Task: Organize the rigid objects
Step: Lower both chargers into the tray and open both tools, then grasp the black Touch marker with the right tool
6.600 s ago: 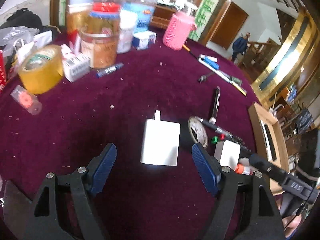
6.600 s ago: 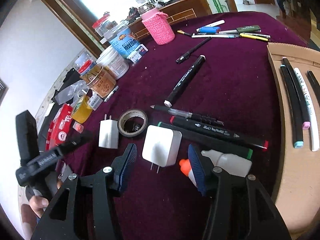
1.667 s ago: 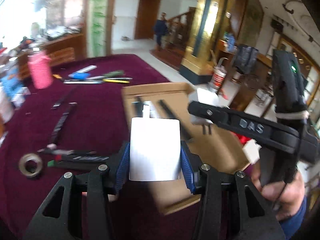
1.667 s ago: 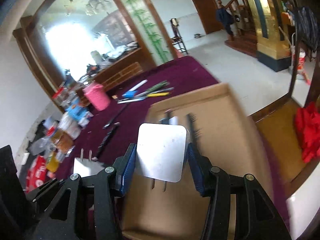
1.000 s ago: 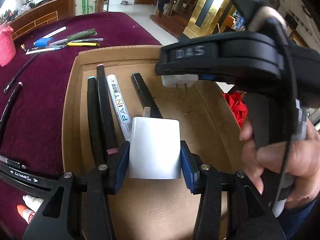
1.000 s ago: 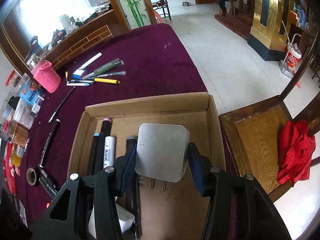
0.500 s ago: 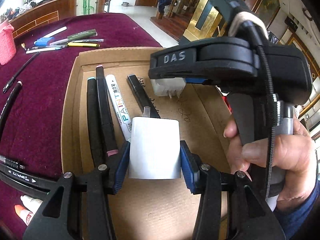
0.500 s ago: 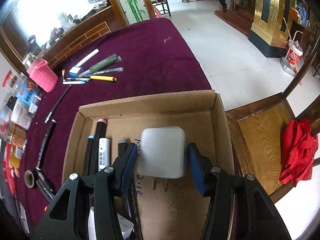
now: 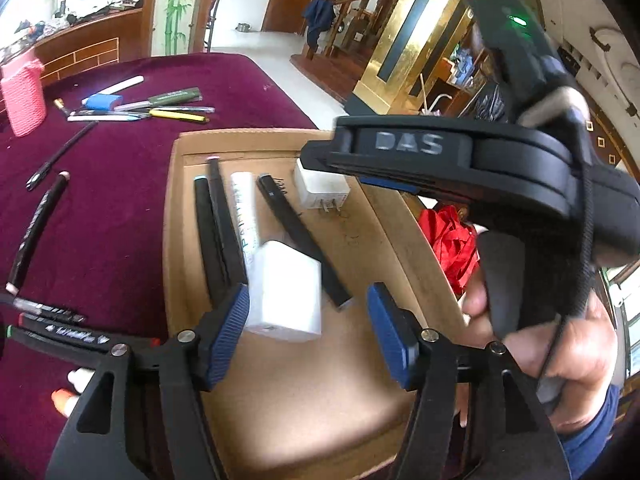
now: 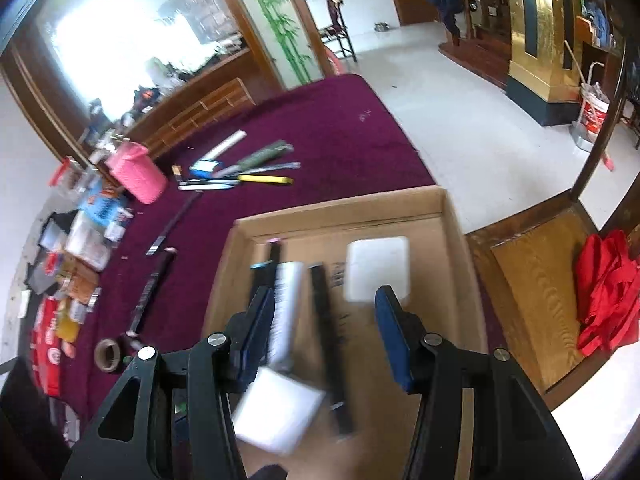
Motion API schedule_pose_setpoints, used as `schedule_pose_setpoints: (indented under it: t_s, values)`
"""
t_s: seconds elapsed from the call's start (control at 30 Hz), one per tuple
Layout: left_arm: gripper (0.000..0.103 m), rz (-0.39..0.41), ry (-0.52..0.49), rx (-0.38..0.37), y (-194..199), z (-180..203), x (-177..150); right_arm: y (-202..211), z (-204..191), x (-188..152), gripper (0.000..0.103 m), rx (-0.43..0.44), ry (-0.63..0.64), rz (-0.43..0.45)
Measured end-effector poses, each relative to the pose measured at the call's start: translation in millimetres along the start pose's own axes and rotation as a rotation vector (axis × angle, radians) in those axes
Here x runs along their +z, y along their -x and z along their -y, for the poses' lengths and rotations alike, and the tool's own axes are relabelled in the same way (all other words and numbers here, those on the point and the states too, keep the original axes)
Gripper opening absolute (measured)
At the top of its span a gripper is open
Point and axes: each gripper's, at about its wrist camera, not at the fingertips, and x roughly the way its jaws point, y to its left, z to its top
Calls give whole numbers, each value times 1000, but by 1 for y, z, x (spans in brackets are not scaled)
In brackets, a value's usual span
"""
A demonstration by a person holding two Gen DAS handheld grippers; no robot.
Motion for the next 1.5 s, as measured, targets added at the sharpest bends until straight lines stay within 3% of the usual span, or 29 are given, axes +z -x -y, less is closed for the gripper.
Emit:
schedule_pose_setpoints:
  t_s: [0.23,0.5,0.63,0.77,0.83,1.0,1.17,1.37,1.5]
  values:
    - [60,70,31,36,43,-43,-18,13,-45,-25,47,122,15,33]
    - [60,154,126,109,99,-127,-46,-11,-115,-60,50,218,102,-39]
    - [61,223,164,249,132,-177,-63,-39,-147,-75,50,259,130,-121]
    - [61,304,211,454,149,-231,-82,-67,-173,-78,50,202,168,-164]
    - [61,339,244,488,150,-250,-90,-84,-182,-73,50,161,179,-182]
    - [61,323,308,445,145,-274,-95,-111,-177,-69,50,81,151,-226]
    - [61,336,340,441,155,-282,-99,-109,-177,-89,52,85,152,-272]
    - [61,381,428,426,174,-294,-108,-93,-218,-128,54,224,238,-414]
    - [61,389,465,431,177,-302,-109,-100,-227,-89,54,144,206,-314]
